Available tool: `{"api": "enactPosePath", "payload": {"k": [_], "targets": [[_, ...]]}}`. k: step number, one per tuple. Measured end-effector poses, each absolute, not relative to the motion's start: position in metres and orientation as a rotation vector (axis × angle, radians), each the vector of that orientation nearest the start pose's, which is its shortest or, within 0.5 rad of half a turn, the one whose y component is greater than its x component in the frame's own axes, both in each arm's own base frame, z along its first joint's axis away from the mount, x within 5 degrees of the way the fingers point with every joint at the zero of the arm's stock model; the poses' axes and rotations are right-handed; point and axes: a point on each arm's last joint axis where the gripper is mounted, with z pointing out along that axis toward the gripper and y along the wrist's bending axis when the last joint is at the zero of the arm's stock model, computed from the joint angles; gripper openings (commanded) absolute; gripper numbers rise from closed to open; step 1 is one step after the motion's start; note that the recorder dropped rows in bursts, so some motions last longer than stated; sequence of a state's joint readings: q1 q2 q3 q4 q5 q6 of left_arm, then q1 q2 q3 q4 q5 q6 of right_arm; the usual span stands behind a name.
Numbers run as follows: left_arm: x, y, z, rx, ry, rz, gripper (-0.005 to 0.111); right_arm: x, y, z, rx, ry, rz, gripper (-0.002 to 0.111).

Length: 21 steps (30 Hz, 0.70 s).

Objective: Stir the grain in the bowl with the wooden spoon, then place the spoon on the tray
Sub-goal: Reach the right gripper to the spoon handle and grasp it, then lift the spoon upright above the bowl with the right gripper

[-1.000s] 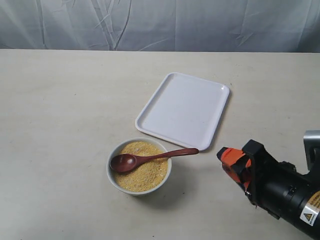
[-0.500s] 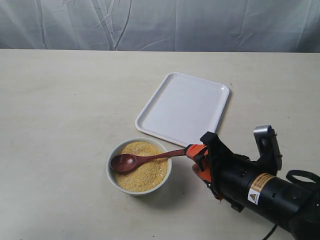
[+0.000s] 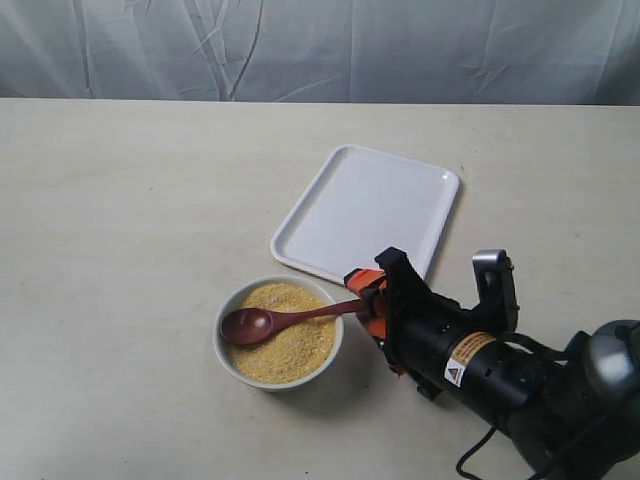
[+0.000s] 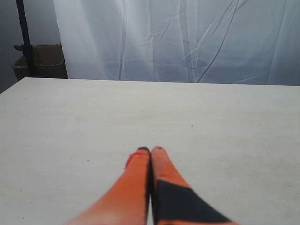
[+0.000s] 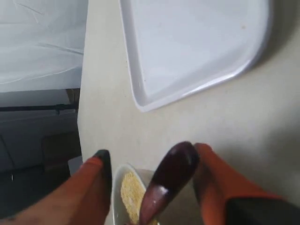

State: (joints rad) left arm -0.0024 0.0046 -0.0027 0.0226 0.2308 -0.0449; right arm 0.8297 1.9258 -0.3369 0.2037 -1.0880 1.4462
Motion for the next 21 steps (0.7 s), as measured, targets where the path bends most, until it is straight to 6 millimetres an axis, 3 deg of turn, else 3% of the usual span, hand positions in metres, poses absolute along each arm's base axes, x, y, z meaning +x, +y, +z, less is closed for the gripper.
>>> {"api": "enactPosePath", "payload": {"k": [3, 9, 13, 21], "targets": [[0.0558, 0.0003, 0.1929, -0.021, 1.716, -0.014, 0.0, 0.1849, 0.1761, 0.0884, 0.926, 2.058, 1.26, 0.026], [0.0558, 0.0003, 0.1929, -0.021, 1.716, -0.014, 0.0, 0.1852, 0.1751, 0.0867, 0.957, 2.066, 1.238, 0.006], [0.0558, 0.0003, 0.1929, -0.021, 1.716, -0.014, 0.0, 0.1865, 0.1755, 0.0883, 0.969, 2.042, 1.257, -0.001], [0.0558, 0.0003, 0.1929, -0.021, 1.716, -0.014, 0.0, 0.1882, 0.1755, 0.0914, 0.969, 1.999, 1.284, -0.001]]}}
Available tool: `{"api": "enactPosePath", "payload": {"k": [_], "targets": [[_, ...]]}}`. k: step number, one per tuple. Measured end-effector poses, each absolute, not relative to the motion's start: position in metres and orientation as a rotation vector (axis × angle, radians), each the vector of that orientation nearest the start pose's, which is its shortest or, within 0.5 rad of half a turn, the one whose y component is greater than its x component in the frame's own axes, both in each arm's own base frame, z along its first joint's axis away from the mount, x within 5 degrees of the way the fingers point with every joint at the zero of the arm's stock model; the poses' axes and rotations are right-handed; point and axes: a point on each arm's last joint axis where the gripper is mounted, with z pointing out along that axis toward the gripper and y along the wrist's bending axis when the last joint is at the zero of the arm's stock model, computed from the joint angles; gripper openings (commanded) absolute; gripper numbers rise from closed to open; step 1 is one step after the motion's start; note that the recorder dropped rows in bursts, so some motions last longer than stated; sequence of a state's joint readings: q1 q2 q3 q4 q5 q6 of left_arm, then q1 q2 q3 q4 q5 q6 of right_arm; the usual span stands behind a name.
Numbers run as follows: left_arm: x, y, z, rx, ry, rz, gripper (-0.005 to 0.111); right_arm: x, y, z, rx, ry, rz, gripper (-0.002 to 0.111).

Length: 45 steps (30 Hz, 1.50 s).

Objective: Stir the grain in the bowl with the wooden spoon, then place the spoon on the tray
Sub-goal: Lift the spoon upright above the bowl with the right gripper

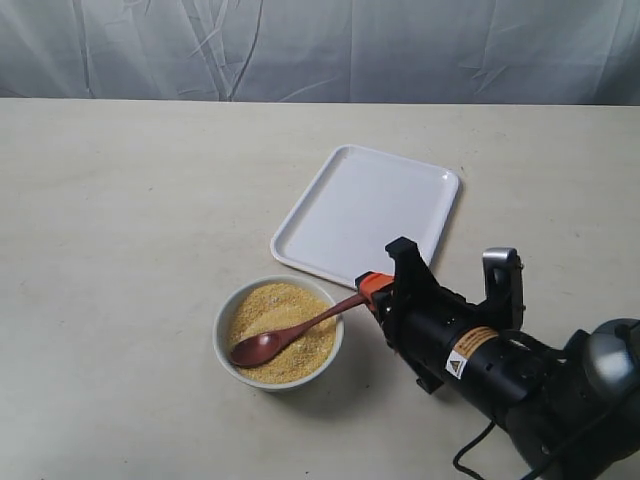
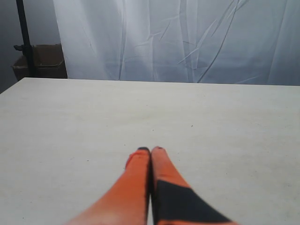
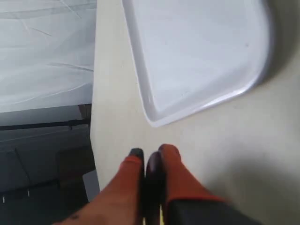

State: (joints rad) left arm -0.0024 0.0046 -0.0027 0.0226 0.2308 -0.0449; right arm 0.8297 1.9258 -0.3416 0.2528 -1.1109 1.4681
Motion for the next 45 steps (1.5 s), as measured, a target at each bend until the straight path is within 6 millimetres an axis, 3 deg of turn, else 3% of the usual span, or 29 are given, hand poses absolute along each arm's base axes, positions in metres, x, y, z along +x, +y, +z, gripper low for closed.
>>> {"api": "enactPosePath", "payload": {"k": [10, 20, 33, 40, 42, 45], "targets": [[0.056, 0.0, 0.193, -0.021, 1.716, -0.014, 0.0, 0.19, 0.177, 0.103, 0.914, 1.908, 1.358, -0.001], [0.056, 0.0, 0.193, -0.021, 1.716, -0.014, 0.0, 0.193, 0.174, 0.136, 0.827, 1.78, 1.394, -0.001], [0.056, 0.0, 0.193, -0.021, 1.716, -0.014, 0.0, 0.183, 0.165, 0.208, 0.253, 1.618, 1.141, -0.001], [0.056, 0.0, 0.193, -0.021, 1.716, -0.014, 0.0, 0.192, 0.19, 0.259, -0.188, 1.74, 0.854, -0.001], [0.056, 0.0, 0.193, -0.021, 1.716, -0.014, 0.0, 0.194, 0.195, 0.266, -0.27, 1.756, 0.81, -0.001], [0.056, 0.0, 0.193, -0.021, 1.716, -0.014, 0.0, 0.196, 0.198, 0.258, -0.324, 1.801, 0.766, -0.001]]}}
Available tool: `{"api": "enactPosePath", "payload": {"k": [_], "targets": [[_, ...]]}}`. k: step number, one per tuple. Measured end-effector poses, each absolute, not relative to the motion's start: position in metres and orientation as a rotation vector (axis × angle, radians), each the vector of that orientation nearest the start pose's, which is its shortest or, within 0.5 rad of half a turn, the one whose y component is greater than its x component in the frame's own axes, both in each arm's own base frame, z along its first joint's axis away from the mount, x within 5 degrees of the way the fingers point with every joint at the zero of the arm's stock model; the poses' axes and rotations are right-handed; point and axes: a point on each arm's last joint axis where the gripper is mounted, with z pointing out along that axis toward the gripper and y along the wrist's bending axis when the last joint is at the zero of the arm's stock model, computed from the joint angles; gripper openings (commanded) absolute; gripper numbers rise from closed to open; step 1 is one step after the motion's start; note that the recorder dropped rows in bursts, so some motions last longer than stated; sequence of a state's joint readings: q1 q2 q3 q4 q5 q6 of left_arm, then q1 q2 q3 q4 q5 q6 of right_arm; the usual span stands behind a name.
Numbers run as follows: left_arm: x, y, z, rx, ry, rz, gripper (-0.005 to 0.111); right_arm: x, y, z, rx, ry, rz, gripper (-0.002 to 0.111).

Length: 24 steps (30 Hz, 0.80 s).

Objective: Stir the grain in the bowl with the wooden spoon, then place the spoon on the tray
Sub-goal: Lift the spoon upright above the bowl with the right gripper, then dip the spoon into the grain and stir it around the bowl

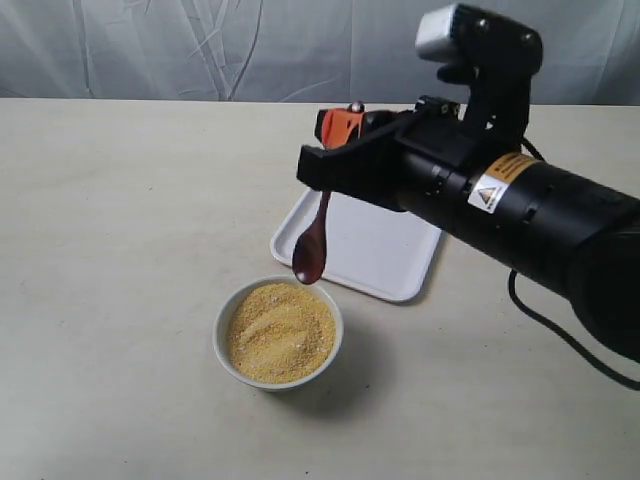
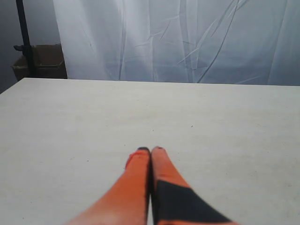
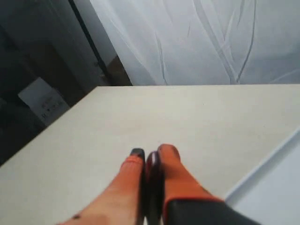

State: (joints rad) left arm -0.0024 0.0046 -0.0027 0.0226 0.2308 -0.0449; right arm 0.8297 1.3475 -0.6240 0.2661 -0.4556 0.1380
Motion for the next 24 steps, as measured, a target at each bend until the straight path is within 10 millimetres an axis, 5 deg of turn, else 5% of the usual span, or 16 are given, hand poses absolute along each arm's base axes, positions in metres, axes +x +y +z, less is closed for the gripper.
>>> {"api": "enactPosePath", "payload": {"k": [5, 24], "targets": [[0.056, 0.0, 0.193, -0.021, 1.716, -0.014, 0.0, 0.2, 0.208, 0.231, -0.377, 1.885, 0.717, -0.001], [0.056, 0.0, 0.193, -0.021, 1.716, -0.014, 0.0, 0.189, 0.247, 0.18, -0.524, 1.89, 0.708, -0.001]]}}
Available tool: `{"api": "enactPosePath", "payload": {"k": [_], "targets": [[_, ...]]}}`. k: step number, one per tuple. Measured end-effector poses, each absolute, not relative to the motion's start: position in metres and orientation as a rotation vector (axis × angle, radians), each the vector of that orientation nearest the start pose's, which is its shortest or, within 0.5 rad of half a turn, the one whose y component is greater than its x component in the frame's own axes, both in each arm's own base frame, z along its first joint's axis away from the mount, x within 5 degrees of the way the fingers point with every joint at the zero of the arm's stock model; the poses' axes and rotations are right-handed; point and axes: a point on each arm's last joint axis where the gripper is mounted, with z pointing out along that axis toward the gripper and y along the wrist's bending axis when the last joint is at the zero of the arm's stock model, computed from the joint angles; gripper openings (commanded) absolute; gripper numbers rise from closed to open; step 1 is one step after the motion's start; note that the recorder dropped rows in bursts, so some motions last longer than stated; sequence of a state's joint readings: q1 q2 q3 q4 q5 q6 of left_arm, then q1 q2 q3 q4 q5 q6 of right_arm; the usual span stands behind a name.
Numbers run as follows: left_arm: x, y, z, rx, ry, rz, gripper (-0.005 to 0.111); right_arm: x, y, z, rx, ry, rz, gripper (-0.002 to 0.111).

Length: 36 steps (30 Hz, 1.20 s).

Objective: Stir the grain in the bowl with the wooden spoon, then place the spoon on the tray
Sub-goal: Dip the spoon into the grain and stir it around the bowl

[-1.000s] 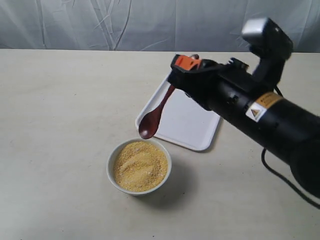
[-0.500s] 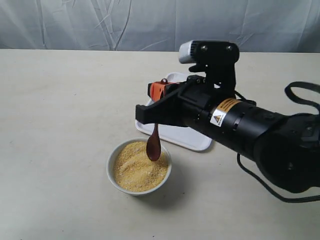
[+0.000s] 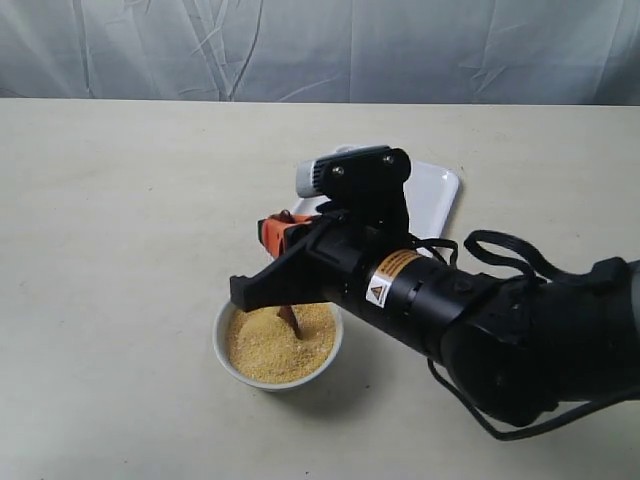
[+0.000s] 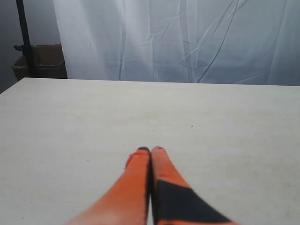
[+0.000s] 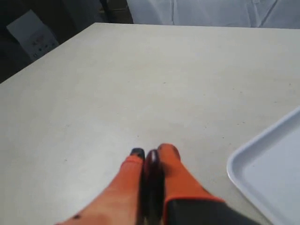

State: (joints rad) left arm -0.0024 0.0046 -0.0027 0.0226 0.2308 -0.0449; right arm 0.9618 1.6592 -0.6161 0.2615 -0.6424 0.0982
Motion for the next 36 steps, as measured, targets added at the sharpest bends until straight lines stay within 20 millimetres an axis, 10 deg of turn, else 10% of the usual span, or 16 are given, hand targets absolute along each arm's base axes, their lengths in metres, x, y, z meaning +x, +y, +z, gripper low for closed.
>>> {"api": "enactPosePath", "payload": {"k": [16, 36], "targets": [[0.056, 0.0, 0.193, -0.021, 1.716, -0.014, 0.0, 0.184, 0.233, 0.226, -0.482, 1.741, 0.661, -0.001], [0.056, 0.0, 0.193, -0.021, 1.716, -0.014, 0.0, 0.187, 0.249, 0.179, -0.53, 1.878, 0.675, -0.001]]}}
